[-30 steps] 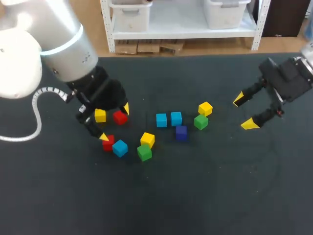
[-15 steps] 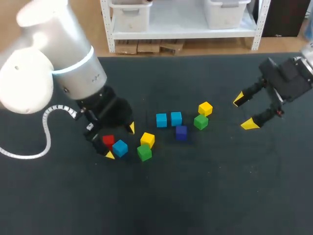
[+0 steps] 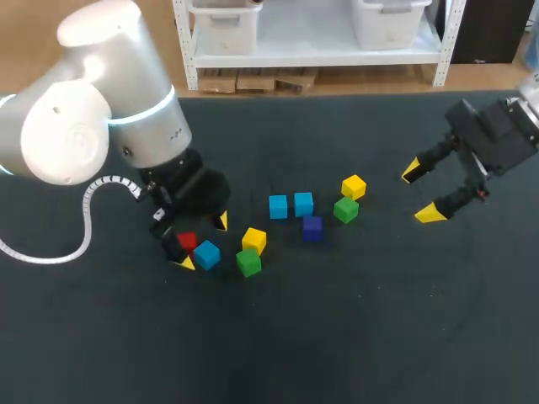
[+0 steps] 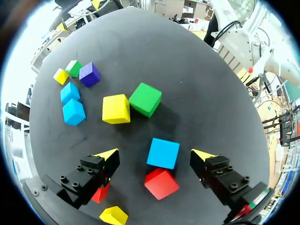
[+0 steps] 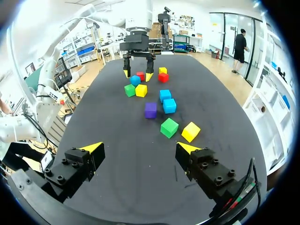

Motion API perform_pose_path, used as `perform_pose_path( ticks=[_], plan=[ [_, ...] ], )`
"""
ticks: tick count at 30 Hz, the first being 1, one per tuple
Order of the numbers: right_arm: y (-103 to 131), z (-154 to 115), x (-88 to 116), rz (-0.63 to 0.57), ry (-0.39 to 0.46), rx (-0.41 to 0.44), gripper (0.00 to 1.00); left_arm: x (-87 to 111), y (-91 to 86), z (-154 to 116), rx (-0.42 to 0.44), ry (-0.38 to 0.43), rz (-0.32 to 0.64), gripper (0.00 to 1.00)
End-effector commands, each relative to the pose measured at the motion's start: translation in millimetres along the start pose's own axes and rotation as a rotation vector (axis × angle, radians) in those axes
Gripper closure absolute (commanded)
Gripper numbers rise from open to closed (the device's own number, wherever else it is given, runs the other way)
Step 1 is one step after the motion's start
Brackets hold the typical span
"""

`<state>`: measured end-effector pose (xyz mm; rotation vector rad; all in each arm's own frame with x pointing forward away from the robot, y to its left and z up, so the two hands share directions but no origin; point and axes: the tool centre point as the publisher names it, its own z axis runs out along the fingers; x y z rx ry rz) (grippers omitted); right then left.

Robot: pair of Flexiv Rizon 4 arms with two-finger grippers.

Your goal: Place the blue cubes, place green cubes on the blue cubes, place the yellow cubes on the green cubes, then place the red cubes on the yellow cubes, and place purple cube on the red cubes.

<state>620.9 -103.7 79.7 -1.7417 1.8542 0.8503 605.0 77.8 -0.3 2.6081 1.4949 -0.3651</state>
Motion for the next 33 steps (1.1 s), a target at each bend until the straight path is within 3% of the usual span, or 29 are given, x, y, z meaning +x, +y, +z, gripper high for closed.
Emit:
perform_pose_path(
  ticks=[1,4,5,6,7,17,19,20,21,26,33],
  plan=[
    [-0.5,0.3,0.2,-0.001,-0.002,-0.001,0.00,2.7,1.3,0.1,0.005,0.004,0.002,0.00],
    [-0.5,0.3,0.2,-0.001,-0.002,-0.001,0.00,3.4,-0.1,0.4,0.002,0.008,0.004,0.13],
    [-0.5,0.3,0.2,-0.001,-0.002,-0.001,0.00,3.5,-0.4,0.3,-0.002,0.008,0.004,0.29],
    [-0.5,0.3,0.2,-0.001,-0.002,-0.001,0.00,3.2,-0.8,0.0,-0.004,0.008,0.005,0.54],
    [-0.5,0.3,0.2,-0.001,-0.002,-0.001,0.00,2.7,-1.1,-0.3,-0.006,0.008,0.006,0.58],
    [-0.5,0.3,0.2,-0.001,-0.002,-0.001,0.00,-6.0,-4.3,3.2,-0.003,0.006,0.027,0.61],
    [-0.5,0.3,0.2,-0.001,-0.002,-0.001,0.00,-7.3,-5.1,4.0,-0.002,0.003,0.025,0.70],
    [-0.5,0.3,0.2,-0.001,-0.002,-0.001,0.00,-7.9,-5.5,4.3,-0.001,0.003,0.024,0.80],
    [-0.5,0.3,0.2,-0.001,-0.002,-0.001,0.00,-8.3,-6.0,4.4,0.001,0.002,0.018,1.00],
    [-0.5,0.3,0.2,-0.001,-0.002,-0.001,0.00,-11.0,-8.3,-2.2,-0.008,0.008,0.002,1.00],
    [-0.5,0.3,0.2,-0.001,-0.002,-0.001,0.00,-16.6,1.8,-34.8,-0.046,0.032,-0.064,1.00]
  ],
)
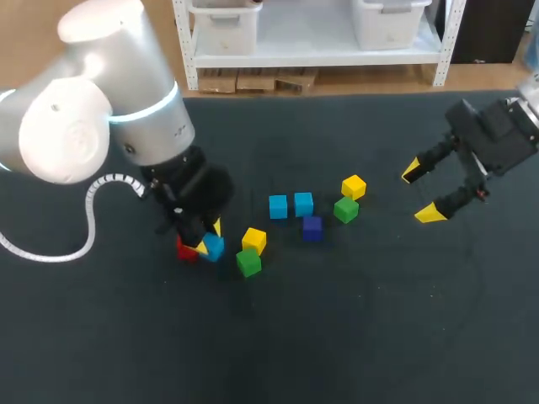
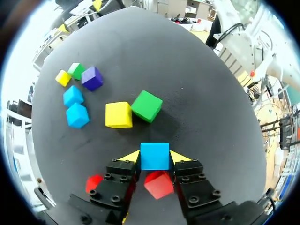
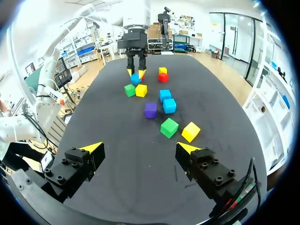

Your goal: Place the blue cubes, place green cubes on the blue cubes, place the yellow cubes on the green cubes, then place the red cubes on the yellow cubes, and place purple cube on the red cubes.

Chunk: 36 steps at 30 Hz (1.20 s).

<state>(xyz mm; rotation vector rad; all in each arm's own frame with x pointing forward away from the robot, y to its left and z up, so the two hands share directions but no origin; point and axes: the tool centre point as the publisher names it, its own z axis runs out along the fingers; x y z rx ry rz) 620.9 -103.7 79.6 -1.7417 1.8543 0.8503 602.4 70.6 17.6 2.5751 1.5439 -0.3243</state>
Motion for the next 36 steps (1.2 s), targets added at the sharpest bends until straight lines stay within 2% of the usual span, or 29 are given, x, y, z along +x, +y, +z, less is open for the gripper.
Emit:
perform_pose_path(
  ticks=[1,6,9,22,30,36],
  plan=[
    [-0.5,0.3,0.2,-0.001,-0.002,-0.001,0.00,-3.9,4.4,-24.9,-0.032,0.012,-0.051,1.00],
    [-0.5,0.3,0.2,-0.001,-0.002,-0.001,0.00,0.0,24.4,-40.7,-0.080,-0.018,-0.178,1.00],
    [-0.5,0.3,0.2,-0.001,-0.002,-0.001,0.00,1.9,37.5,-41.5,-0.090,-0.022,-0.218,1.00],
    [-0.5,0.3,0.2,-0.001,-0.002,-0.001,0.00,0.7,86.6,-25.3,-0.087,-0.019,-0.277,1.00],
    [-0.5,0.3,0.2,-0.001,-0.002,-0.001,0.00,-3.0,104.7,-10.9,-0.111,-0.007,-0.294,1.00],
    [-0.5,0.3,0.2,-0.001,-0.002,-0.001,0.00,-3.6,108.1,-0.1,-0.124,-0.015,-0.381,1.00]
  ],
)
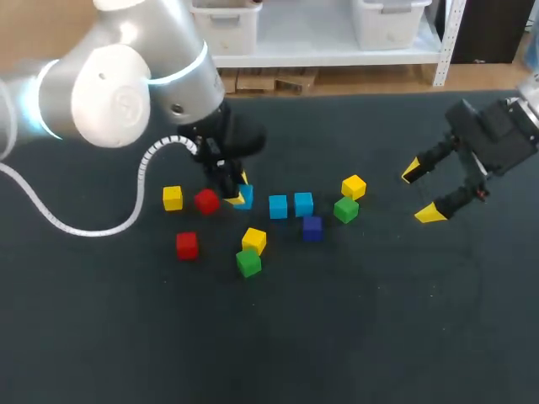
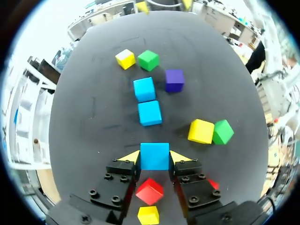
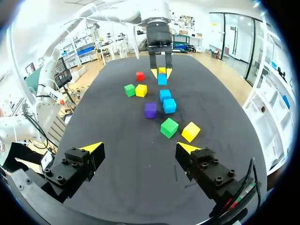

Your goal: Place the blue cubes, place green cubes on the blue cubes, place the yellow cubes on the green cubes, then place the red cubes on the yellow cubes, and place purple cube on the red cubes.

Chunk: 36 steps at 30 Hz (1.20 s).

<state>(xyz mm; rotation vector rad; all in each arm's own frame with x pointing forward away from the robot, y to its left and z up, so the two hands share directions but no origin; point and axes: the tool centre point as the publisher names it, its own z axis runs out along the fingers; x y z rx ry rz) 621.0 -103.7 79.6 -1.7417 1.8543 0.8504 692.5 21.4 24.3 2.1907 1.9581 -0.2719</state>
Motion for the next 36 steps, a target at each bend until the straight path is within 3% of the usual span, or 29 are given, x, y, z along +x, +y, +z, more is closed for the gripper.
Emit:
perform_pose_path(
  ticks=[1,22,36],
  plan=[
    [-0.4,0.3,0.2,-0.001,-0.002,-0.001,0.00,-3.4,3.7,8.4,-0.004,0.002,-0.024,1.00],
    [-0.4,0.3,0.2,-0.001,-0.002,-0.001,0.00,-5.7,-11.0,22.2,-0.031,-0.002,-0.117,1.00],
    [-0.4,0.3,0.2,-0.001,-0.002,-0.001,0.00,-3.0,-3.8,23.7,-0.047,0.007,-0.130,1.00]
  ],
)
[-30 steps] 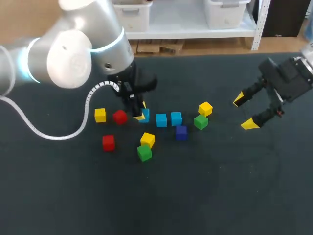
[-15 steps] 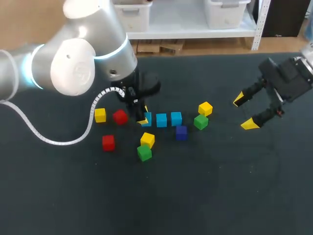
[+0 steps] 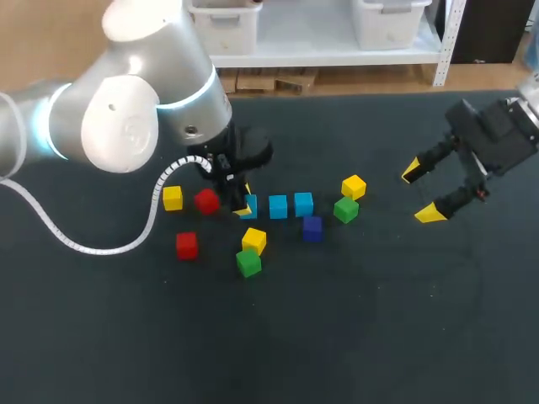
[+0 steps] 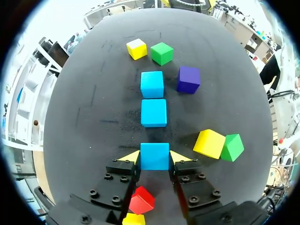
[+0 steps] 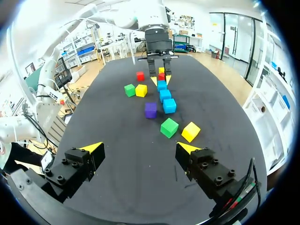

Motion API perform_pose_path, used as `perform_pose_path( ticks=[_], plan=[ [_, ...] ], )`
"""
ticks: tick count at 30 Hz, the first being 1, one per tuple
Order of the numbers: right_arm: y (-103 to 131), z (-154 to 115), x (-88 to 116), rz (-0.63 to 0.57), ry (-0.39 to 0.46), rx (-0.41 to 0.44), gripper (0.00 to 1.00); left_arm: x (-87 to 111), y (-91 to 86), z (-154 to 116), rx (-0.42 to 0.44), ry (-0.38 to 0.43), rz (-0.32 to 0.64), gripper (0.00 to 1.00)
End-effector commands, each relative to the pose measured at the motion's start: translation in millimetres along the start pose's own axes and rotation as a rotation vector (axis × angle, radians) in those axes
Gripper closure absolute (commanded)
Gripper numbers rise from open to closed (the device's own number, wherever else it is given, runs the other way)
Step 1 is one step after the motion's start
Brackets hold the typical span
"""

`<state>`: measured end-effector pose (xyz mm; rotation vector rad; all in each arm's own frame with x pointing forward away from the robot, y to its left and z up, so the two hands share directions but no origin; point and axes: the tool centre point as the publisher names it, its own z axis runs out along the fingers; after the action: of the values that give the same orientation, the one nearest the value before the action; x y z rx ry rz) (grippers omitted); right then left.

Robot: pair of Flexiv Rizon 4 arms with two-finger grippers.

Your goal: Place the blue cubes, place green cubes on the blue cubes, place the yellow cubes on the green cubes, then place the red cubes on the yellow cubes, and place purple cube on the red cubes.

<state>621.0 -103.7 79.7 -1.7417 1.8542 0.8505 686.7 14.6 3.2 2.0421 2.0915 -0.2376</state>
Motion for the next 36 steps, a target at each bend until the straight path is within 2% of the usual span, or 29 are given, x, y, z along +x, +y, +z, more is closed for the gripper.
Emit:
perform_pose_path(
  ticks=[1,35,36],
  plan=[
    [-0.4,0.3,0.2,-0.001,-0.002,-0.001,0.00,-2.2,1.8,1.9,-0.001,0.001,0.001,1.00],
    [-0.4,0.3,0.2,-0.001,-0.002,-0.001,0.00,-4.1,3.6,5.3,0.010,0.010,0.002,1.00],
    [-0.4,0.3,0.2,-0.001,-0.002,-0.001,0.00,-4.1,3.6,5.4,0.010,0.010,0.002,0.98]
  ],
)
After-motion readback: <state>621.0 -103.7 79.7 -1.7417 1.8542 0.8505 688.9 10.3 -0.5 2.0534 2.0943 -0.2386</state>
